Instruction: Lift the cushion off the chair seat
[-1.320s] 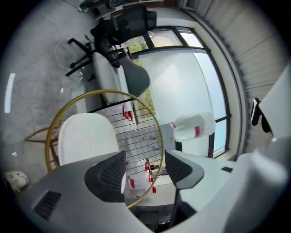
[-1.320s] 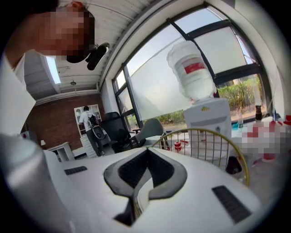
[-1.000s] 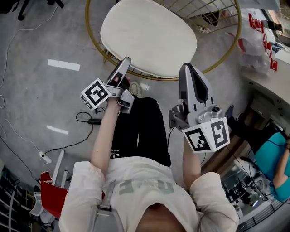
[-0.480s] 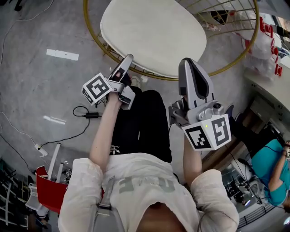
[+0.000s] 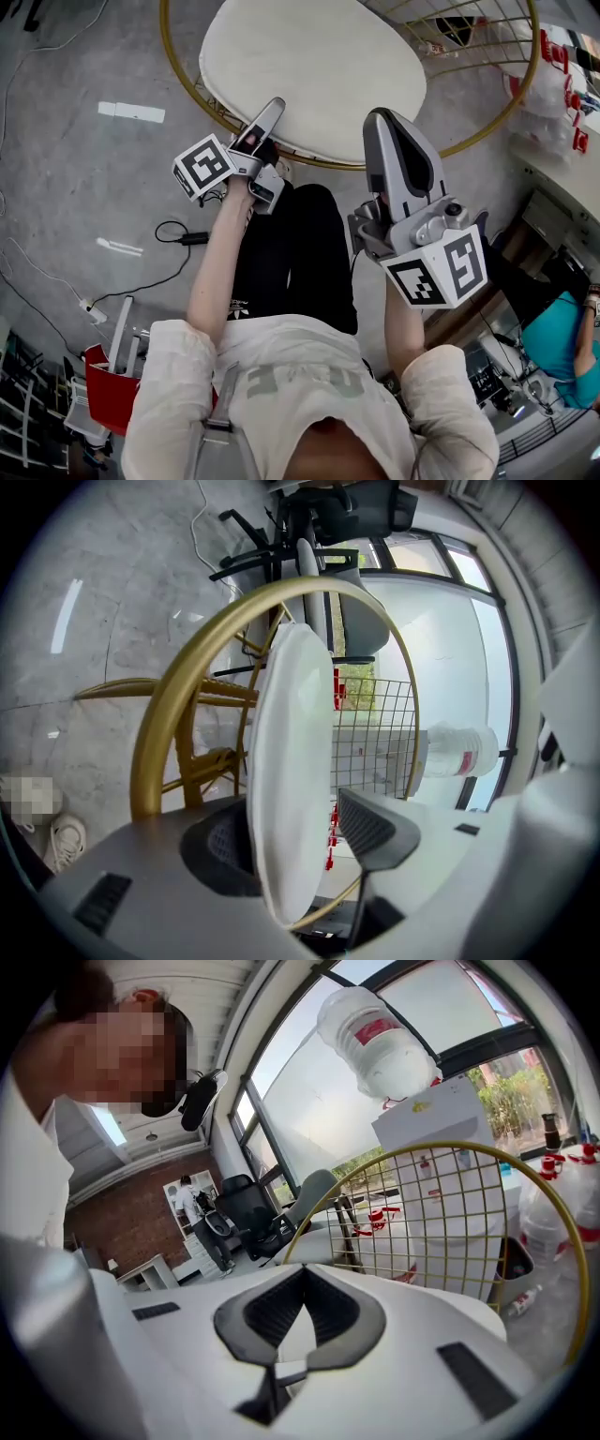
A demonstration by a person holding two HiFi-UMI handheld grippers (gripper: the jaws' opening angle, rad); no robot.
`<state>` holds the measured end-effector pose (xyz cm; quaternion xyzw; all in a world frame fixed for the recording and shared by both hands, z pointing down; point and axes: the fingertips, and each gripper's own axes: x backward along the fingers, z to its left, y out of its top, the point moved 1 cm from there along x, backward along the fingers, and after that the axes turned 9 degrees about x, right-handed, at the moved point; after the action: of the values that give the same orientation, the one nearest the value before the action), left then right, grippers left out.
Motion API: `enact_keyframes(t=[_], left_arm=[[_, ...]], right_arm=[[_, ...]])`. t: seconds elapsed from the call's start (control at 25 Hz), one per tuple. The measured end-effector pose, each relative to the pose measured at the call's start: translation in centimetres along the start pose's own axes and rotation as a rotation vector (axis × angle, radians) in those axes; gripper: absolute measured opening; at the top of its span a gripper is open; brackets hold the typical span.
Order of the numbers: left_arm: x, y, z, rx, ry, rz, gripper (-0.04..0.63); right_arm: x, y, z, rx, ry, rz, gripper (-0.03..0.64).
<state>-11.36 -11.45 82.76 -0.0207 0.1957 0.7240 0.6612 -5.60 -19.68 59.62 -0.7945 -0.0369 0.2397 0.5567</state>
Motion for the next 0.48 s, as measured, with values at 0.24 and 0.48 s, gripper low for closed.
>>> enact_keyframes(t=[0.24,0.48], left_arm=[[-2.3,-0.2,-0.1,-0.022,-0.003,0.025,0.19],[-1.8,-0.6,-2.3,-0.032,0.04,0.011,0.066]], right_arm=[[-0.3,0.8,-1.0,-0.07,0.004,-0.016,0.017],[1.0,3.1,-1.0,-0.114,-0.026,-0.001,0.017]])
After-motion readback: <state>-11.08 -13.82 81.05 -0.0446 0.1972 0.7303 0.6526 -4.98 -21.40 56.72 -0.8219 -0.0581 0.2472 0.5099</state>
